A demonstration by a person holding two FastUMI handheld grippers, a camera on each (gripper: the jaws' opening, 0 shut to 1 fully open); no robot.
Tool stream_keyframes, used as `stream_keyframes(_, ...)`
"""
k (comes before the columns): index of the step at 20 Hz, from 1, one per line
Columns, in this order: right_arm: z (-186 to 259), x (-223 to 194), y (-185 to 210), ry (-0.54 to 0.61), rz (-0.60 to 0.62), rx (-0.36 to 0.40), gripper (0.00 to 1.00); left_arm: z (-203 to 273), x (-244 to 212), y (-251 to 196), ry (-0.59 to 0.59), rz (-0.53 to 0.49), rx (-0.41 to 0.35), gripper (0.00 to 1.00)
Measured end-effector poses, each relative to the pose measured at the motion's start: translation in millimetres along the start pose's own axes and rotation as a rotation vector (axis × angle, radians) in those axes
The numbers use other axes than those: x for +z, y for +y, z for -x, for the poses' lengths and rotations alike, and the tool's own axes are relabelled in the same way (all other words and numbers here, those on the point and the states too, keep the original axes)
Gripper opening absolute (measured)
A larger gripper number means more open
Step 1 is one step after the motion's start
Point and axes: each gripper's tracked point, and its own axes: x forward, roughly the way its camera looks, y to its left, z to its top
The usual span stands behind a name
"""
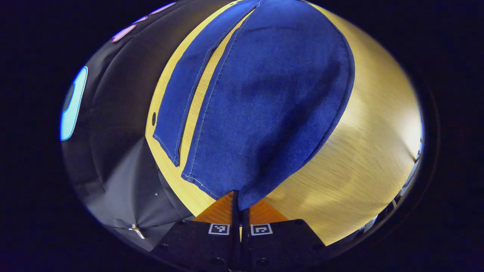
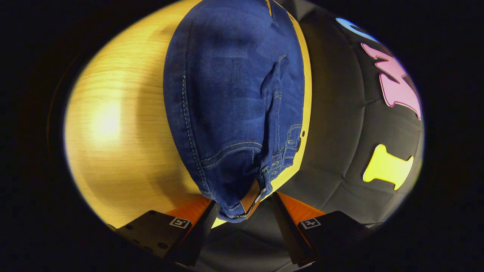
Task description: Grasp the waist and the cuffs of the jeans and fold them to make the two legs overlap; first hold the waist and fold one-third of the jeans toward the cuffs, then hold the cuffs and fold the remaining one-third in the same direction to finish folding.
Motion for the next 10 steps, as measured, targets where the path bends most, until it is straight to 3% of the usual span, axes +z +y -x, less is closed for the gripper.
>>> stream_keyframes(1, -0.6, 1.6, 9.0, 0.009, -0.007, 0.03, 0.87, 1.1, 3.8, 0.2, -0.003, -0.005, 0.009, 0.06)
stream_keyframes(5, -2.8, 2.2, 14.8, 0.033, -0.037, 0.059, 0.22, 4.2, 7.9, 0.1, -0.008, -0.029, 0.015, 0.06)
stream_keyframes(6, -3.5, 1.1, 14.4, 0.037, -0.069, 0.075, 0.22, 1.9, 8.0, 2.7, -0.005, -0.035, 0.018, 0.06)
stream_keyframes(8, -4.4, -0.5, 15.5, 0.038, -0.105, 0.11, 0.1, 3.8, 6.0, 1.3, 0.006, -0.028, 0.022, 0.06)
stream_keyframes(10, 0.7, 2.3, 19.7, 0.041, -0.102, 0.139, 0.1, 4.3, 8.0, -3.1, -0.002, -0.002, 0.007, 0.1)
